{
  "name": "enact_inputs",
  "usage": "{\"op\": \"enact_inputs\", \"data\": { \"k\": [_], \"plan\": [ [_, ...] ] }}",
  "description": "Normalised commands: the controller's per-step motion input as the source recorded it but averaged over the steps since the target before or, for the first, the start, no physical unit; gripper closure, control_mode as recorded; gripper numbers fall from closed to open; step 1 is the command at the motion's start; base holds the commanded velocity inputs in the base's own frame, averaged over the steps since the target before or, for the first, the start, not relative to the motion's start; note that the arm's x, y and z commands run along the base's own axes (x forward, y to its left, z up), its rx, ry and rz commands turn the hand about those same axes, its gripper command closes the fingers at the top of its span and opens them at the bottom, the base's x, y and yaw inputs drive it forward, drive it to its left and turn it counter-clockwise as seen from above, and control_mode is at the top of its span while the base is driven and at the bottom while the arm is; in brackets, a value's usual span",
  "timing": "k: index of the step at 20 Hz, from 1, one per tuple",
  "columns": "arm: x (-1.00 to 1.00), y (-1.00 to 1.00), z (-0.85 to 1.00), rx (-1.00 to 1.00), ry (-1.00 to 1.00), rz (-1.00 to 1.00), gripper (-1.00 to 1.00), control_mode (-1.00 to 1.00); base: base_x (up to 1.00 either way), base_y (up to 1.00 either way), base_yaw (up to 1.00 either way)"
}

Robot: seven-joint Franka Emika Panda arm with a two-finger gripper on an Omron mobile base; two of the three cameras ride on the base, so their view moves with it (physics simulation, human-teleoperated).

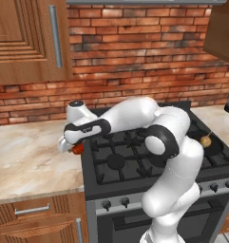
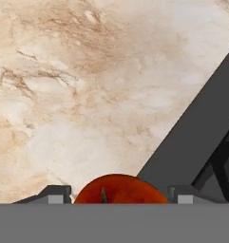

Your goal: Place the pan on the front right burner on the stove. Then place the tomato and the onion in the pan and turn on the front right burner.

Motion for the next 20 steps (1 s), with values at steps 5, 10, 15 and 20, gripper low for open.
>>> {"op": "enact_inputs", "data": {
  "k": [5, 10, 15, 20],
  "plan": [
    [-0.1, -0.69, 0.4, 0.0, -0.03, -0.01, 1.0, -1.0, 0.0, 0.0, 0.0],
    [0.0, -0.74, 0.36, 0.02, -0.02, -0.03, 1.0, -1.0, 0.0, 0.0, 0.0],
    [0.0, -0.75, 0.3, 0.04, 0.0, -0.04, 1.0, -1.0, 0.0, 0.0, 0.0],
    [0.0, -0.77, 0.19, 0.03, 0.0, -0.06, 1.0, -1.0, 0.0, 0.0, 0.0]
  ]
}}
